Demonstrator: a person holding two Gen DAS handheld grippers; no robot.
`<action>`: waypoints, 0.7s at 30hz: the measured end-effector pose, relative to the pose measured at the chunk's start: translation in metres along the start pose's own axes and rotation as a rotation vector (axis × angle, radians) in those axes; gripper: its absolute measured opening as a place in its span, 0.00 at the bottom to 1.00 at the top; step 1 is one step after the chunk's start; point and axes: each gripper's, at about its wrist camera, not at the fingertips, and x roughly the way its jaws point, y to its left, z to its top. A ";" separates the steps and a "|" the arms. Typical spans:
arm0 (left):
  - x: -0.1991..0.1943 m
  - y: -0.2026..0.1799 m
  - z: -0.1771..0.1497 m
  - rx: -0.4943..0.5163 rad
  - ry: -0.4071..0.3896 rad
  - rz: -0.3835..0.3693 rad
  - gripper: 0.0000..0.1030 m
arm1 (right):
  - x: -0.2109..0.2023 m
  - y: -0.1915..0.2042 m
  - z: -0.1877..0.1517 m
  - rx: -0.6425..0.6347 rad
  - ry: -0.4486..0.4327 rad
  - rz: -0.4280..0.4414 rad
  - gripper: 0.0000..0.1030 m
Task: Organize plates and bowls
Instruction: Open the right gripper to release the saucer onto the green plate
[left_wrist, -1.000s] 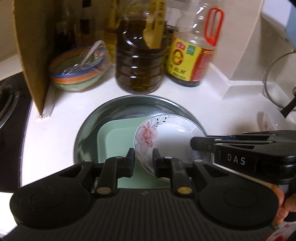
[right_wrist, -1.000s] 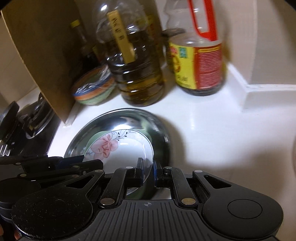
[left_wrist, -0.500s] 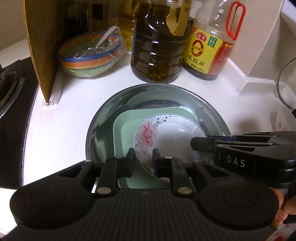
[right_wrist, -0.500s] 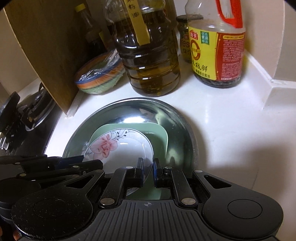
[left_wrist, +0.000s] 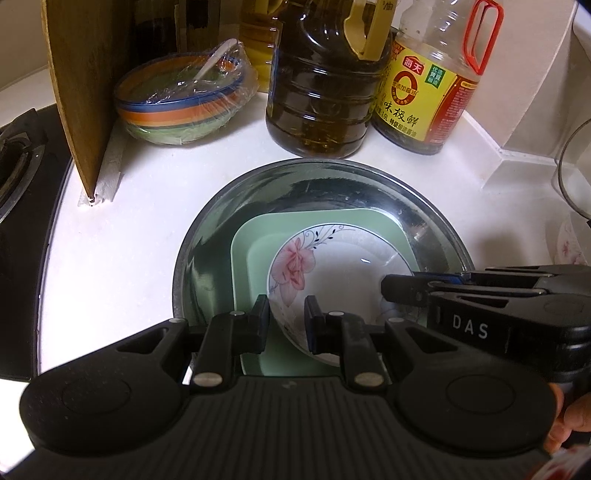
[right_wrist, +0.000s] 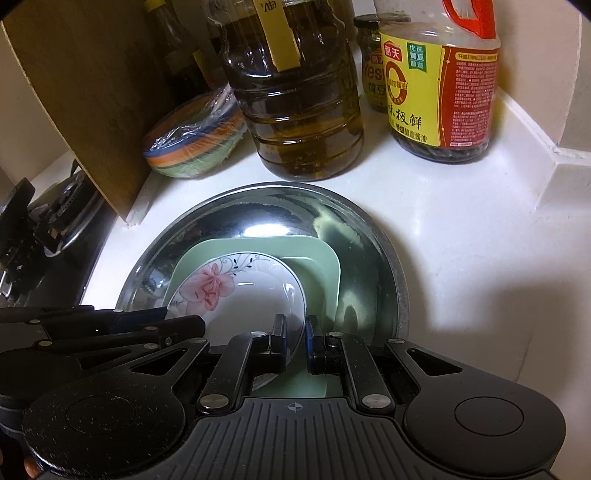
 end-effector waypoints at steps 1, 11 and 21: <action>0.000 0.000 0.000 0.001 0.001 0.000 0.17 | 0.000 0.000 0.000 0.000 -0.001 -0.003 0.10; -0.003 0.001 0.000 -0.003 -0.004 -0.010 0.23 | -0.003 0.003 -0.002 -0.021 -0.026 -0.001 0.14; -0.019 0.003 -0.002 -0.001 -0.026 -0.002 0.27 | -0.024 0.003 -0.005 0.005 -0.076 0.014 0.40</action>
